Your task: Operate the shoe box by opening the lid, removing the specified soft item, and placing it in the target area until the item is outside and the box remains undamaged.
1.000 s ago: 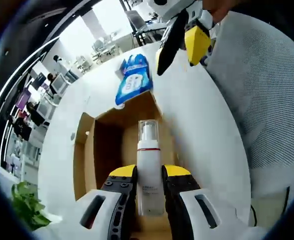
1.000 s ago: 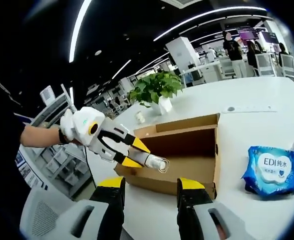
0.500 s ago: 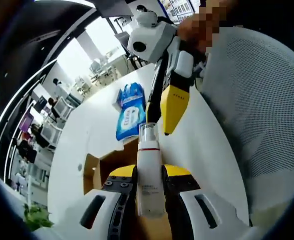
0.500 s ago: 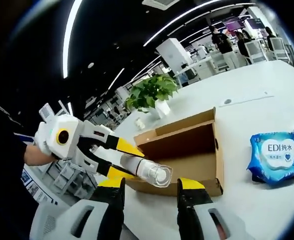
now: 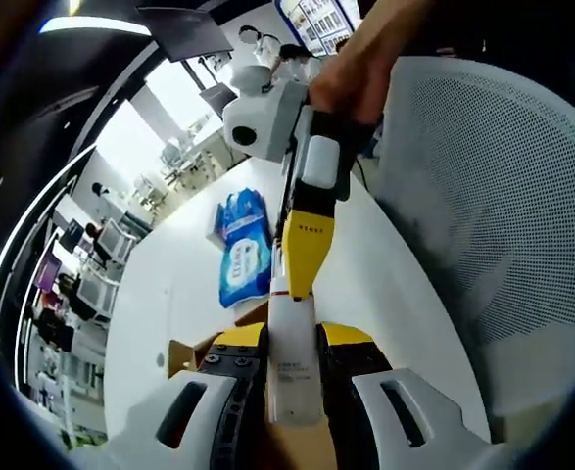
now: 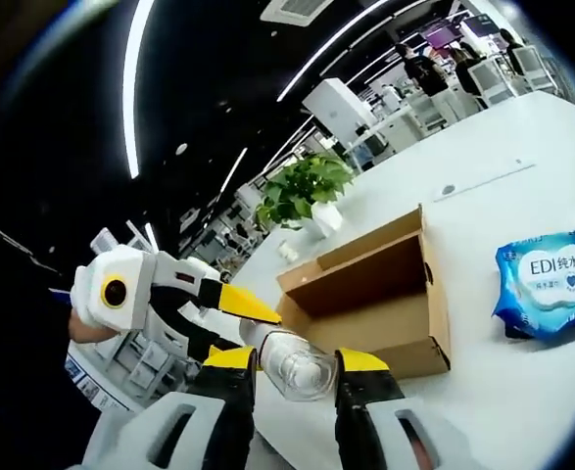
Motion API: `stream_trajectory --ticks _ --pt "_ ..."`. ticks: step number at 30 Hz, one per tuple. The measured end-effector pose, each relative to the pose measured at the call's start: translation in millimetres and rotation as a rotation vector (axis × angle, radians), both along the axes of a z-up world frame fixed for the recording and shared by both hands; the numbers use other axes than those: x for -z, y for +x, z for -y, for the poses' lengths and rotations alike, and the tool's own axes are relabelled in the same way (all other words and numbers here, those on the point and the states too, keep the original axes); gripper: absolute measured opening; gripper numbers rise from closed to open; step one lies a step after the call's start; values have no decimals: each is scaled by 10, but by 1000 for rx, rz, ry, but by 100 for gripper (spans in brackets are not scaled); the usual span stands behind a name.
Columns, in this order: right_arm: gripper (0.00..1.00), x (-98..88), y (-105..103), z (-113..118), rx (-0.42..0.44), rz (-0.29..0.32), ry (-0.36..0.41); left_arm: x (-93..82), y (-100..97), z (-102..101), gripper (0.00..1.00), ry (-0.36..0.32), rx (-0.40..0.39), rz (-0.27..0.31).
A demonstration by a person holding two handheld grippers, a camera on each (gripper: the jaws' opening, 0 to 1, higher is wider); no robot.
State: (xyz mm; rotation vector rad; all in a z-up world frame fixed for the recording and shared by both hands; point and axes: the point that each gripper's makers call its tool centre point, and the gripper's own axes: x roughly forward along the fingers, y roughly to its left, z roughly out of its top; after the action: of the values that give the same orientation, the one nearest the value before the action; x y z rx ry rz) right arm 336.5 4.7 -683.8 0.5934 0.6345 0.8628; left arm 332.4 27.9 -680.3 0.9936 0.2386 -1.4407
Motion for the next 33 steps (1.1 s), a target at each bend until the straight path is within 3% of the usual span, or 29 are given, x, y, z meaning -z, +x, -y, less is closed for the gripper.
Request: stream_trajectory --ticks 4,9,14,24,33 --pt "20 -60 -62 -10 -10 -21 71 12 -23 4 19 8 22 12" --pt "19 -68 -136 -97 -46 -19 62 19 -58 65 19 21 46 35" --pt "18 -104 -162 -107 -25 -8 53 46 -48 80 19 26 51 39" --pt "17 12 -218 -86 47 -138 85 207 -57 58 20 85 56 49" --pt "17 30 -225 48 87 -164 101 248 -27 -68 26 73 -17 -3"
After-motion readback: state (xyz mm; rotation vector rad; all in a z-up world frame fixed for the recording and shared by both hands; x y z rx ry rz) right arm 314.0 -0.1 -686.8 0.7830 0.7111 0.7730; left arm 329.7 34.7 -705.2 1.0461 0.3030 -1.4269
